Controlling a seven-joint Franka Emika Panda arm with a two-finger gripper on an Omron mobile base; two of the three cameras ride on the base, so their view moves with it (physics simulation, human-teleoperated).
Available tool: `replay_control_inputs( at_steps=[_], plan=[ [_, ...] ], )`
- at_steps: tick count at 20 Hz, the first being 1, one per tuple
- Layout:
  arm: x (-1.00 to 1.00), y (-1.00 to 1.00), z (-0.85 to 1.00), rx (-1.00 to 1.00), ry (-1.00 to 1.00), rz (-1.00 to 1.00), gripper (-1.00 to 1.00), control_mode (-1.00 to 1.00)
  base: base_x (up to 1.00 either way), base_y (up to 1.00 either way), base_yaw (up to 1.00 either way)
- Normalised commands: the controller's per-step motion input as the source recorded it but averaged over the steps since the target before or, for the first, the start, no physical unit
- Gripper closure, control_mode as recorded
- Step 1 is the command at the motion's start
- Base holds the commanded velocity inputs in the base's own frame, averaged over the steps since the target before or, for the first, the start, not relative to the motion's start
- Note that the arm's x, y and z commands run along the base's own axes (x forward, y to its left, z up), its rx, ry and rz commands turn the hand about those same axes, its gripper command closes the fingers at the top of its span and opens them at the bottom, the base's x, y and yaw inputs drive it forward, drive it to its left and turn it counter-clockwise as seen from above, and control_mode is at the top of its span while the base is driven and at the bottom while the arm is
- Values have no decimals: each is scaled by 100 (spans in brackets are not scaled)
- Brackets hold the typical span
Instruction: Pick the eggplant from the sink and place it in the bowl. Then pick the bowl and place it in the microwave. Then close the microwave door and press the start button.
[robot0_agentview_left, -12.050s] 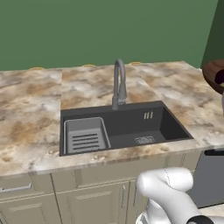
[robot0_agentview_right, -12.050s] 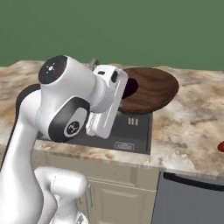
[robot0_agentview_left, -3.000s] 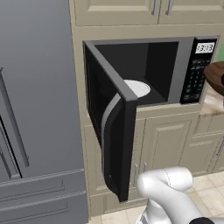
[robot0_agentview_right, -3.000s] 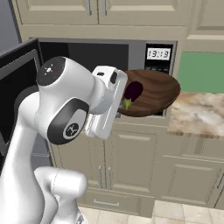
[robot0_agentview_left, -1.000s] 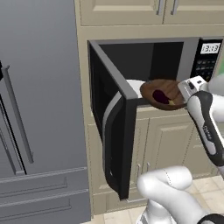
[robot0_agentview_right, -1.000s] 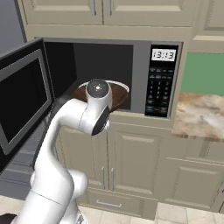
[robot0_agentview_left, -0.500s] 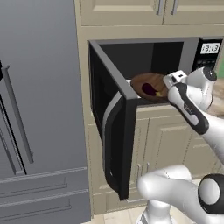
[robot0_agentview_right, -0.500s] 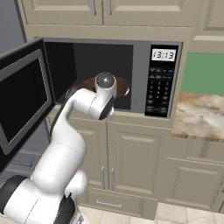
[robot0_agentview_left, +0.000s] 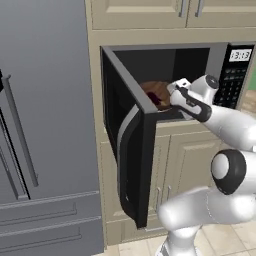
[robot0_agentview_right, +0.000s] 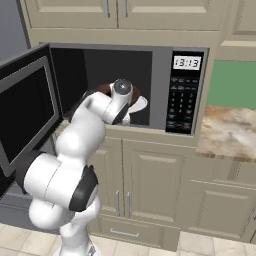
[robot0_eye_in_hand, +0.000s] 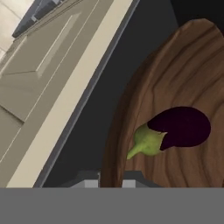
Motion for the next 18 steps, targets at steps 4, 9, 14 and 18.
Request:
replay_control_inputs(
  at_steps=[4,9,14,18],
  plan=[
    [94,16,-23,0,4,1,100,-100,0,0,0],
    [71,12,-38,0,8,0,100,-100,0,0,0],
    [36,2,-25,0,5,0,100,-100,0,0,0],
    [-14,0,0,0,-3,0,100,-100,0,0,0]
  ],
)
